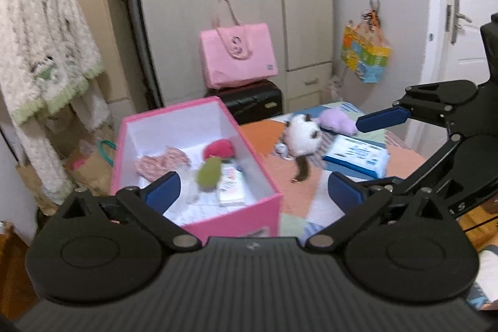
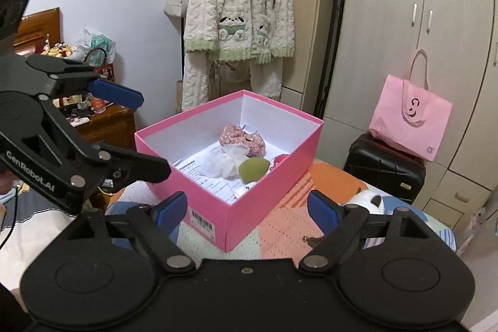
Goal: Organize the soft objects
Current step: 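Move both tools back to the white wipes pack on the quilt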
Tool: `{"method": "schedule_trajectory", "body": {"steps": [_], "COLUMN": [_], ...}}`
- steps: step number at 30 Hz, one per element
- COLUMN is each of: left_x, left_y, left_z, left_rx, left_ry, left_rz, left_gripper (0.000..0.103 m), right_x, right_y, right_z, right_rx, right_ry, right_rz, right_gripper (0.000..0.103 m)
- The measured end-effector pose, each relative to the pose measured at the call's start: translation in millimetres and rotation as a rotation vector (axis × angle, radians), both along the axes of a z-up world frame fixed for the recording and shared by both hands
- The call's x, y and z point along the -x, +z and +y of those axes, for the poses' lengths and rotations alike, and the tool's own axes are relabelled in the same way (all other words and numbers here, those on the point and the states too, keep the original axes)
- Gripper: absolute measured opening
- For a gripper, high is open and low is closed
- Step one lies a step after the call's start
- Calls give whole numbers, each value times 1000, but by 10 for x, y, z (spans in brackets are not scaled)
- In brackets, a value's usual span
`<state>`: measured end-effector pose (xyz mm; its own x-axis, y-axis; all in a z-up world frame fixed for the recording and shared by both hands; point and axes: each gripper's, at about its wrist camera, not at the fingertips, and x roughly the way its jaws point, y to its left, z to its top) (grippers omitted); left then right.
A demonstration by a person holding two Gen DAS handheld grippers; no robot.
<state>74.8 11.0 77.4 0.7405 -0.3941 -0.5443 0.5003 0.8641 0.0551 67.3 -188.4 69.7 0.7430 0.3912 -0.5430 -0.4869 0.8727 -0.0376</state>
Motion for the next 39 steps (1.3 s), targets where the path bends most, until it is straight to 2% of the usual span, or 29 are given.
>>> {"method": "schedule_trajectory", "body": {"steps": [6, 9, 11, 16, 21, 24, 28, 30, 33, 39], "left_x": [-43, -58, -41, -41, -233, -448, -729, -851, -1019, -1285], "left_y": [-125, -202, -267, -458, -652, -792, -958, -1024, -1101, -1264], "left_z": [-262, -469, -611, -905, -1202, -1402, -1630, -1765, -1899, -2156], "left_rx": [5, -25, -42, 9, 77, 93, 96, 78, 88, 105], "left_ry": [-50, -39, -72, -132, -138, -143, -148, -156, -172, -205], "left_rz": [101, 142, 144, 135, 163, 186, 196, 182, 220, 262], "left_gripper": [103, 103, 103, 103, 101, 100, 95, 94, 93, 92], "right_x": [187, 211, 255, 249, 22, -109, -185, -204, -303, -507], "right_y": [-116, -219, -315, -575, -955, -1214, -1465, -1532, -1564, -1648], "right_z": [-338, -583, -742, -1082, -1454, -1556, -1553, -1496, -1421, -1449], "right_rx": [-41, -76, -76, -95, -150, -126, -60, 4, 93, 127], "right_ry": [-28, -48, -71, -148, -292, -356, -350, -352, -363, -367], "right_rz": [-32, -12, -36, -81, -29, 6, 33, 23, -6, 26], "right_gripper": [90, 90, 90, 92, 93, 93, 93, 93, 93, 93]}}
